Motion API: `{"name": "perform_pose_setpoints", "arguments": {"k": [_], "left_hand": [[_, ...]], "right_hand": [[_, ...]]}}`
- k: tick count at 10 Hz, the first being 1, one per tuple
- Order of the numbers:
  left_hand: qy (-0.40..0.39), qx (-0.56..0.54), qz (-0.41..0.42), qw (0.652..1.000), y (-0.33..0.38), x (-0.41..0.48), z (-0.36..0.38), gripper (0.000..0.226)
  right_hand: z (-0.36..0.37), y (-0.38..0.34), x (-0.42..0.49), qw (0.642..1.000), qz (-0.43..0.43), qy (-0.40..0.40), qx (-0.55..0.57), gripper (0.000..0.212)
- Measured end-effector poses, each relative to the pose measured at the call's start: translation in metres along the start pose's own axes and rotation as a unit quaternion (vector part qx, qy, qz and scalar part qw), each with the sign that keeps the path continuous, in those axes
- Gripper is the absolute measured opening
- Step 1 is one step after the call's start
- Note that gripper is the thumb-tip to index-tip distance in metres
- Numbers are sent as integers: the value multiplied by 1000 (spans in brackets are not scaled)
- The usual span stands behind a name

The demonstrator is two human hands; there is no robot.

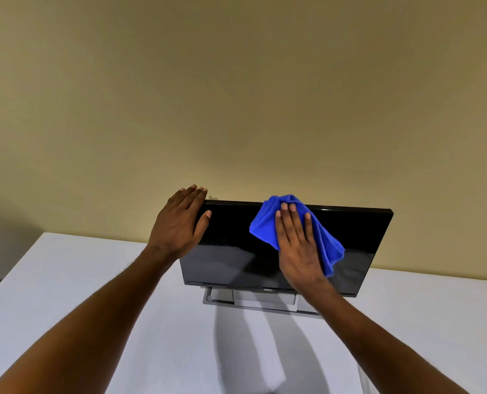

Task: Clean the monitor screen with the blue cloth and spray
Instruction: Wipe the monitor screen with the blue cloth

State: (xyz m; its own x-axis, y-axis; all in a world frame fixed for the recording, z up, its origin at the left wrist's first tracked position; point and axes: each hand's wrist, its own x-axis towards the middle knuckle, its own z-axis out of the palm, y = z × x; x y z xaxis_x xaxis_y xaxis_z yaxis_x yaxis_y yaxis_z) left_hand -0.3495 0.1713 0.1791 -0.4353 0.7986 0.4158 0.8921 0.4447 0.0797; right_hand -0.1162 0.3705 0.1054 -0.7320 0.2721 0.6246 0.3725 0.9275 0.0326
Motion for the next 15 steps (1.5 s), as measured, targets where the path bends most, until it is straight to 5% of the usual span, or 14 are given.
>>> {"name": "perform_pose_setpoints", "arguments": {"k": [4,8,10,13,14,15], "left_hand": [[10,6,33,999,-40,-19,-13,58],[-1,-161,16,987,-46,-14,-20,61],[2,-163,23,986,-49,-15,-21,60],[13,-147,14,989,-46,-19,-17,58],[19,-147,17,989,-48,-19,-16,57],[31,-148,15,988,-48,-21,-15,56]], "right_hand": [[2,-24,23,992,-90,-38,-74,97],[31,-119,66,983,-172,-61,-20,78],[57,-150,57,955,-261,-119,-70,88],[77,-127,-24,918,-355,-177,10,67],[79,-108,-49,928,-330,-169,-19,58],[69,-68,-78,946,-256,-79,-182,57]]}}
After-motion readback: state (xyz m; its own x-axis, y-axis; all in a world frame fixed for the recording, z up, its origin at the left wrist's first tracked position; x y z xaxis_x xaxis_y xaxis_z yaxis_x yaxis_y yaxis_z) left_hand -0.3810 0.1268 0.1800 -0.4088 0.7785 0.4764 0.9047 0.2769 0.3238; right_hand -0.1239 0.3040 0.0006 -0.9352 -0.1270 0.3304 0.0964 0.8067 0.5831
